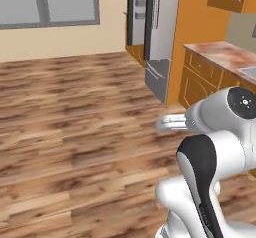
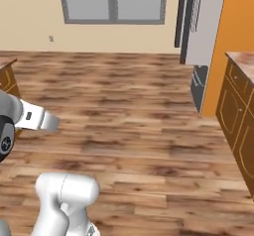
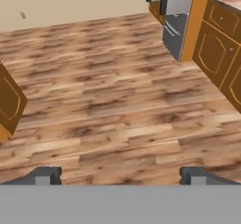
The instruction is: Pick the egg and butter from the fridge and place them by the bowl for mixing.
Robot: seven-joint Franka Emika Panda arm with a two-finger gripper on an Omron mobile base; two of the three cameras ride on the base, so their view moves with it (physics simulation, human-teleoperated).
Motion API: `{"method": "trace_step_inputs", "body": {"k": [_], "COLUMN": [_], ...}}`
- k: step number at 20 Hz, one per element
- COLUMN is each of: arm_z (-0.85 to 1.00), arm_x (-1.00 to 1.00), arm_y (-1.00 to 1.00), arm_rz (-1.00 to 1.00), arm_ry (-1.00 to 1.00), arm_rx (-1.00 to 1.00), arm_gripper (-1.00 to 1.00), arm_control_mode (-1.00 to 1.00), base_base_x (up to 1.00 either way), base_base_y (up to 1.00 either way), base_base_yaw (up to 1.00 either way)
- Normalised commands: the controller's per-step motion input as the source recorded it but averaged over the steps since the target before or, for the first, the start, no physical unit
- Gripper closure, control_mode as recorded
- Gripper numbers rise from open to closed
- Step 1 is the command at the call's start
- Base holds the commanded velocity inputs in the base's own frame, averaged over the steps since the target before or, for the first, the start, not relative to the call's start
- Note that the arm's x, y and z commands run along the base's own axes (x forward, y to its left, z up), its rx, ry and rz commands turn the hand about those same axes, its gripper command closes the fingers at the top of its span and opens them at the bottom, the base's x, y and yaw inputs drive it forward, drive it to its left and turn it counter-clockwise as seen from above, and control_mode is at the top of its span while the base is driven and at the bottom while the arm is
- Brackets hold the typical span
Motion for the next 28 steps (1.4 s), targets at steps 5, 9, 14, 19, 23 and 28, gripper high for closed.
{"method": "trace_step_inputs", "body": {"k": [5, 9, 14, 19, 23, 28], "arm_z": [0.00, 0.00, 0.00, 0.00, 0.00, 0.00], "arm_x": [0.00, 0.00, 0.00, 0.00, 0.00, 0.00], "arm_y": [0.00, 0.00, 0.00, 0.00, 0.00, 0.00], "arm_rz": [0.00, 0.00, 0.00, 0.00, 0.00, 0.00], "arm_ry": [0.00, 0.00, 0.00, 0.00, 0.00, 0.00], "arm_rx": [0.00, 0.00, 0.00, 0.00, 0.00, 0.00], "arm_gripper": [-1.00, -1.00, -1.00, -1.00, -1.00, -1.00], "arm_control_mode": [1.00, 1.00, 1.00, 1.00, 1.00, 1.00], "base_base_x": [1.00, 1.00, 1.00, 1.00, 1.00, 1.00], "base_base_y": [-0.25, -0.13, -0.15, 0.00, 0.00, 0.00], "base_base_yaw": [0.02, 0.02, 0.01, 0.07, 0.06, 0.09]}}
